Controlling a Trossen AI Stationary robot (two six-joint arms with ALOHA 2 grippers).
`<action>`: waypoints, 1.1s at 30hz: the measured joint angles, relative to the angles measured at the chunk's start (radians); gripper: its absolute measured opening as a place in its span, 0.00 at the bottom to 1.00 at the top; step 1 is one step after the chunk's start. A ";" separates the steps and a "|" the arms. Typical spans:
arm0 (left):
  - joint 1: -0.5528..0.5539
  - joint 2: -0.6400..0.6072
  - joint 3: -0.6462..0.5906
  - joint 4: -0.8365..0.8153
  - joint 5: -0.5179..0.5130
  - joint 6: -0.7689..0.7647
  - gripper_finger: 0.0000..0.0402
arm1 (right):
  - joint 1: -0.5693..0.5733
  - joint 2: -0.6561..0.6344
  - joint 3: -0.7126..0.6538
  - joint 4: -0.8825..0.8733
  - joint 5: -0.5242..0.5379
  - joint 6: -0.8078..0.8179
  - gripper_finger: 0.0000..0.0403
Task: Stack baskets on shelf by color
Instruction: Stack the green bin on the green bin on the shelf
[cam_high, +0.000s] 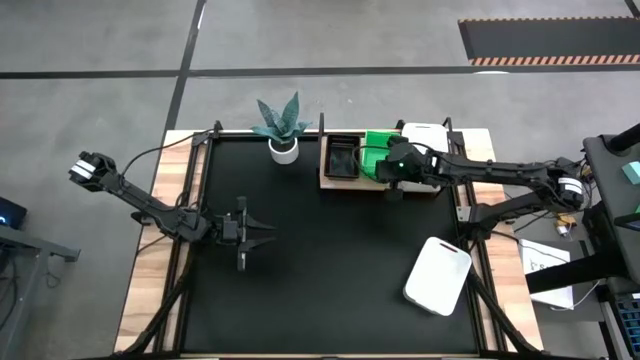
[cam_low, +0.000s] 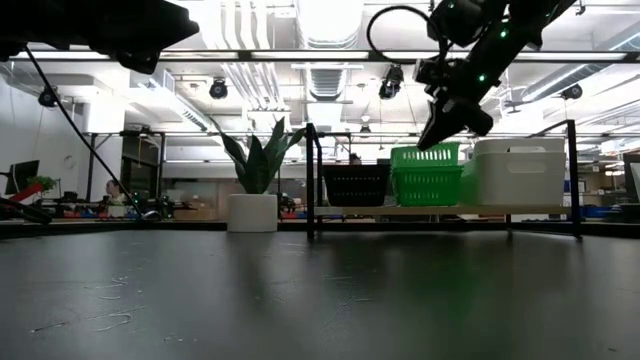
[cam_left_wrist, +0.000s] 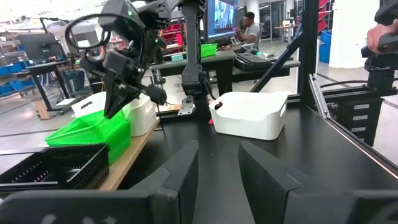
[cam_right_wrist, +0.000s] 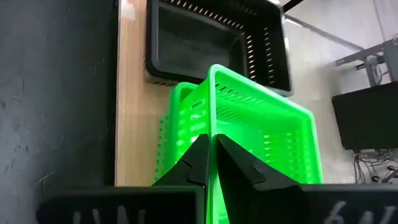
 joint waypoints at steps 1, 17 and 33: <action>0.000 0.000 0.000 0.000 0.000 0.000 0.25 | 0.000 0.009 0.000 0.000 0.000 0.000 0.04; 0.000 0.000 -0.003 0.000 0.000 -0.004 0.25 | 0.004 0.020 0.076 -0.143 -0.019 0.144 0.26; 0.000 0.012 -0.004 -0.001 -0.004 -0.005 0.25 | 0.098 0.047 0.348 -0.314 -0.025 0.345 0.23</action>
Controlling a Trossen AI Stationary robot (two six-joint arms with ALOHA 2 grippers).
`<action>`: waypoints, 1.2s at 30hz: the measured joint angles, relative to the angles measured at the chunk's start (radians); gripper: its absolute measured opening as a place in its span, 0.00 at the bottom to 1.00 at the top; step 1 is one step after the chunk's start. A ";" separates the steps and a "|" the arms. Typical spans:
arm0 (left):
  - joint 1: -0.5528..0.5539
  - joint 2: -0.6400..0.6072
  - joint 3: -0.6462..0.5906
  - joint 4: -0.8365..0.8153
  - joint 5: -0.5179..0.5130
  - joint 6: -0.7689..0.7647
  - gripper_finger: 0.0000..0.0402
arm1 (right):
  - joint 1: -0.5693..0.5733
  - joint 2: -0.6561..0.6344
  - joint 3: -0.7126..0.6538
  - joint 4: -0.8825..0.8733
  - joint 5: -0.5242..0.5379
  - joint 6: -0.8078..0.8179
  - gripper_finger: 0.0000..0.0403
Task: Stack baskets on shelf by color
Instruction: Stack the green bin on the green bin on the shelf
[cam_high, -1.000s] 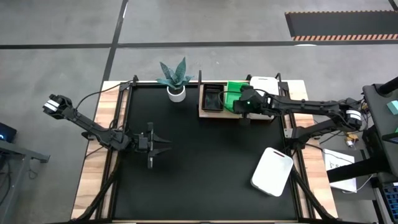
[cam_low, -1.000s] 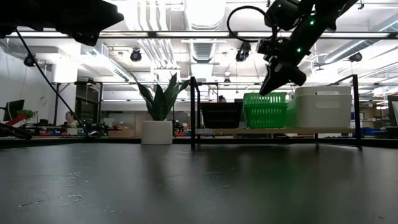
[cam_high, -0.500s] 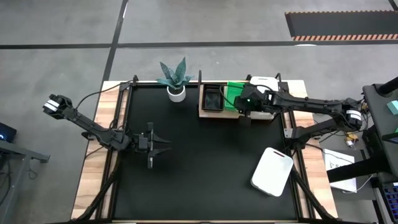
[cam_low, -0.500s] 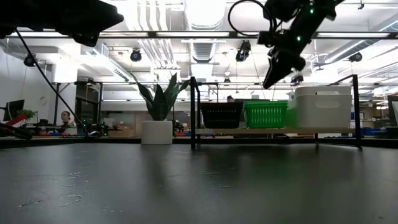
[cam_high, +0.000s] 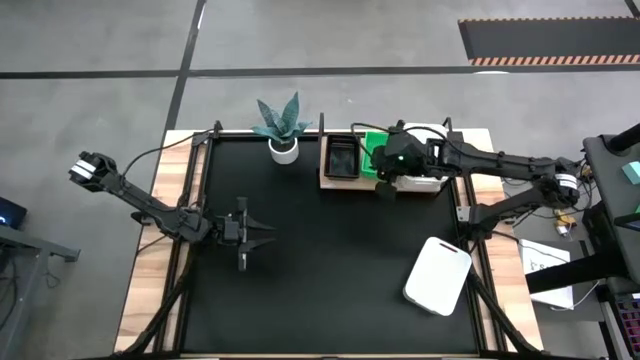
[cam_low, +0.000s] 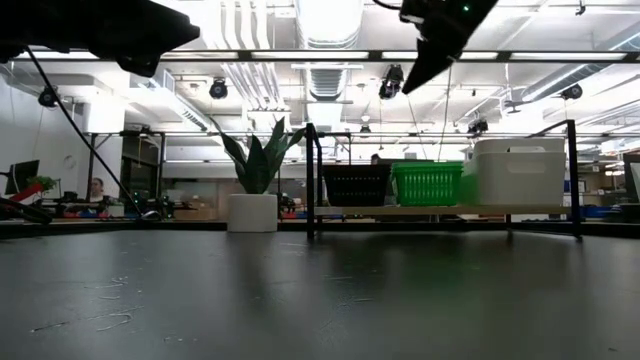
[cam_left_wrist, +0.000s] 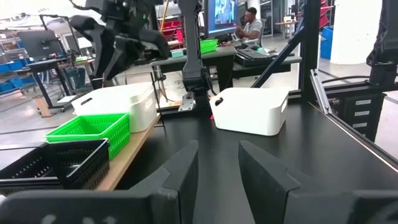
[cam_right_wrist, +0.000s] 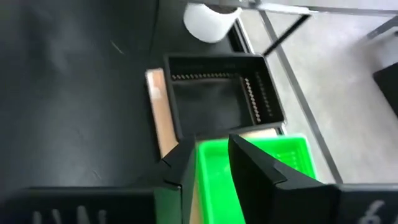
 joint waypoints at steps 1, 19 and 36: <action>0.000 0.002 0.000 0.002 0.000 0.000 0.25 | 0.007 0.011 0.012 0.000 -0.001 0.007 0.21; 0.000 0.024 0.000 0.002 -0.006 0.001 0.25 | -0.022 0.354 0.206 -0.150 0.010 0.015 0.02; 0.000 0.024 0.000 0.001 -0.006 0.001 0.25 | -0.124 0.400 0.230 -0.245 0.011 0.024 0.02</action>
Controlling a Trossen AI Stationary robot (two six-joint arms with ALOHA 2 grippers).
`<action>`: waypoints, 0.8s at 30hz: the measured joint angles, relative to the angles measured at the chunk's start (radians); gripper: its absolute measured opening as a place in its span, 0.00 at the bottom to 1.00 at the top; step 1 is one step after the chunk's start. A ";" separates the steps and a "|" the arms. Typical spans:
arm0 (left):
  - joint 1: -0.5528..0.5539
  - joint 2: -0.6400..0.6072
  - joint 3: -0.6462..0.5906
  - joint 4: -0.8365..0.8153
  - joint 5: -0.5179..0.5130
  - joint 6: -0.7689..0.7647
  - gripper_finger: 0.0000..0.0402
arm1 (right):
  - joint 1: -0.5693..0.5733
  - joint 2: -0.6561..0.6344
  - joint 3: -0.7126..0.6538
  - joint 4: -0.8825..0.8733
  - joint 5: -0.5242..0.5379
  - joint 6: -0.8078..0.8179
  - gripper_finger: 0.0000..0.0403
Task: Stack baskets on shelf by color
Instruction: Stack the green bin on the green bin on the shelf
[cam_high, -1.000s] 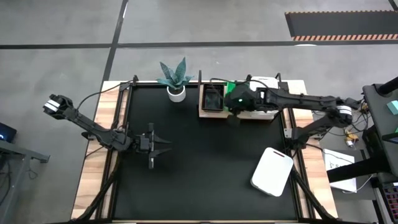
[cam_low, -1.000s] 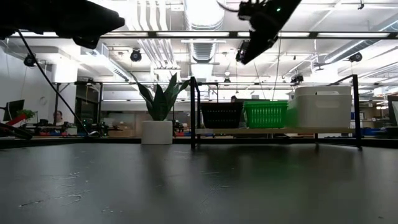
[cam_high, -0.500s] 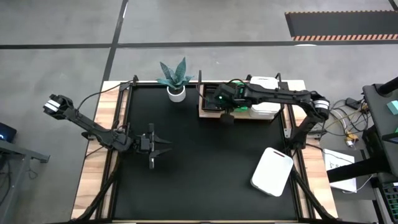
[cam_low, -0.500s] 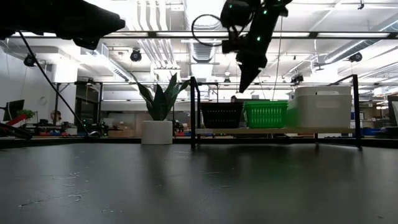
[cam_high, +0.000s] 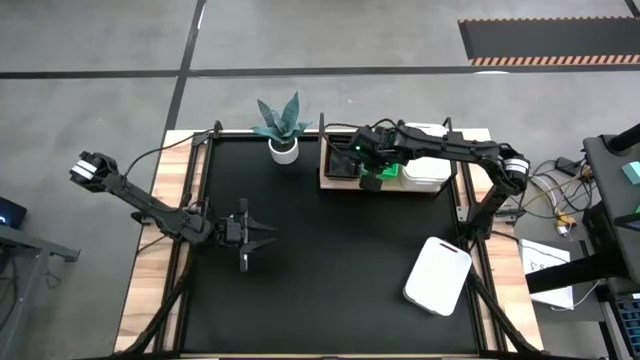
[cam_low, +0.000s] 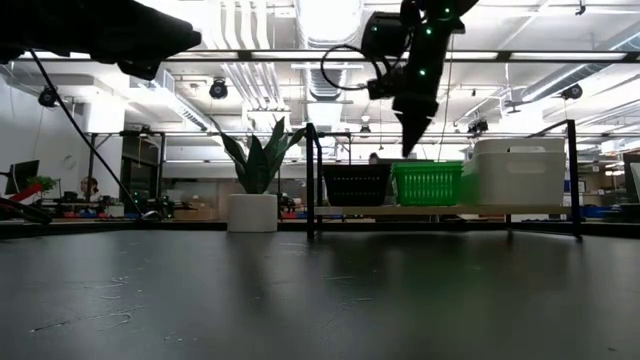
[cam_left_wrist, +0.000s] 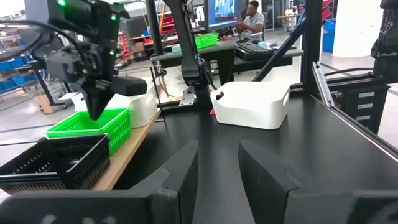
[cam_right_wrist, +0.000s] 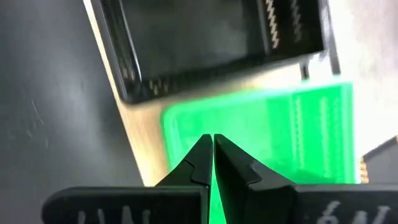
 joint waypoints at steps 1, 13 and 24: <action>0.000 0.000 0.000 0.000 0.000 0.000 0.25 | -0.002 0.000 -0.006 -0.017 0.000 0.006 0.02; 0.000 0.000 0.000 0.000 0.000 -0.001 0.25 | -0.001 -0.001 -0.035 -0.160 -0.052 -0.035 0.02; 0.000 0.000 0.000 0.000 0.000 -0.001 0.25 | -0.001 -0.003 -0.035 -0.130 -0.052 -0.022 0.02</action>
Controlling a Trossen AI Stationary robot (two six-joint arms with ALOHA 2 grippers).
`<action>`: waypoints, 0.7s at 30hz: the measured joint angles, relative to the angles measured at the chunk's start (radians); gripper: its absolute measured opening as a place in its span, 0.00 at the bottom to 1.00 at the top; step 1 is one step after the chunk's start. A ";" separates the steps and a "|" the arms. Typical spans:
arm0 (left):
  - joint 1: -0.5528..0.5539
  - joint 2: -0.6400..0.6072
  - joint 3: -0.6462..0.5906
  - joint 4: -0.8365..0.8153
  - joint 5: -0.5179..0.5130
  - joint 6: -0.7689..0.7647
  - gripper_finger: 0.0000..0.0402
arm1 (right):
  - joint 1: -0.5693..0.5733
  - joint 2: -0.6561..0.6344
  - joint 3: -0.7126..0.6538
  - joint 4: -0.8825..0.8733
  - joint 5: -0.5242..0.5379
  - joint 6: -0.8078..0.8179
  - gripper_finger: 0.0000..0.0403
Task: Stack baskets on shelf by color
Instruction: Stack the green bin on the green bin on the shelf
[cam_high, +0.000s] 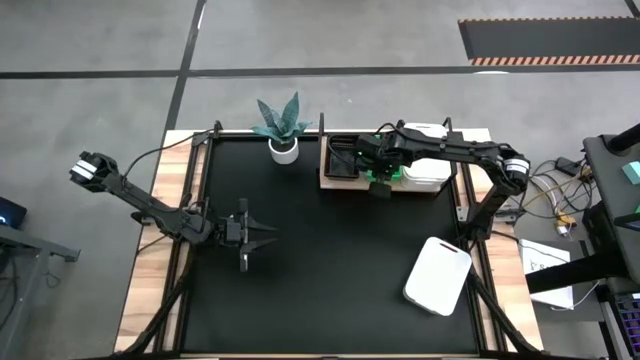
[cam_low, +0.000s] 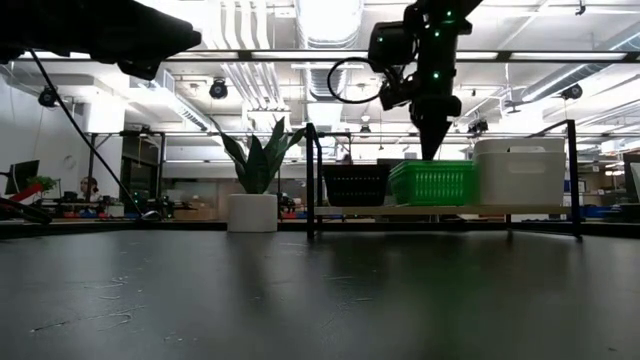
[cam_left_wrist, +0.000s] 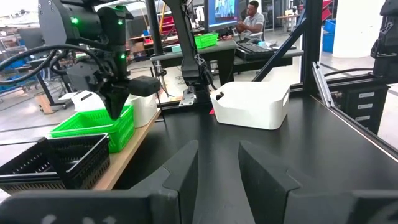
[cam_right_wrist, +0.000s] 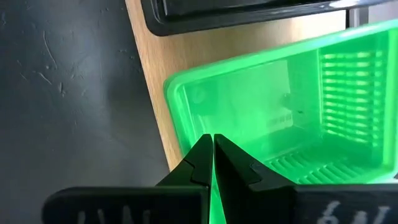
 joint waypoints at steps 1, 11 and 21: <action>0.000 0.000 0.000 0.000 0.000 0.000 0.25 | 0.000 -0.005 0.000 -0.004 0.000 0.010 0.02; 0.000 0.000 0.000 0.000 0.000 0.000 0.25 | 0.045 -0.062 -0.006 0.052 0.032 0.085 0.02; 0.000 0.000 0.000 0.000 0.000 -0.003 0.25 | 0.034 0.005 -0.020 0.147 0.082 0.073 0.02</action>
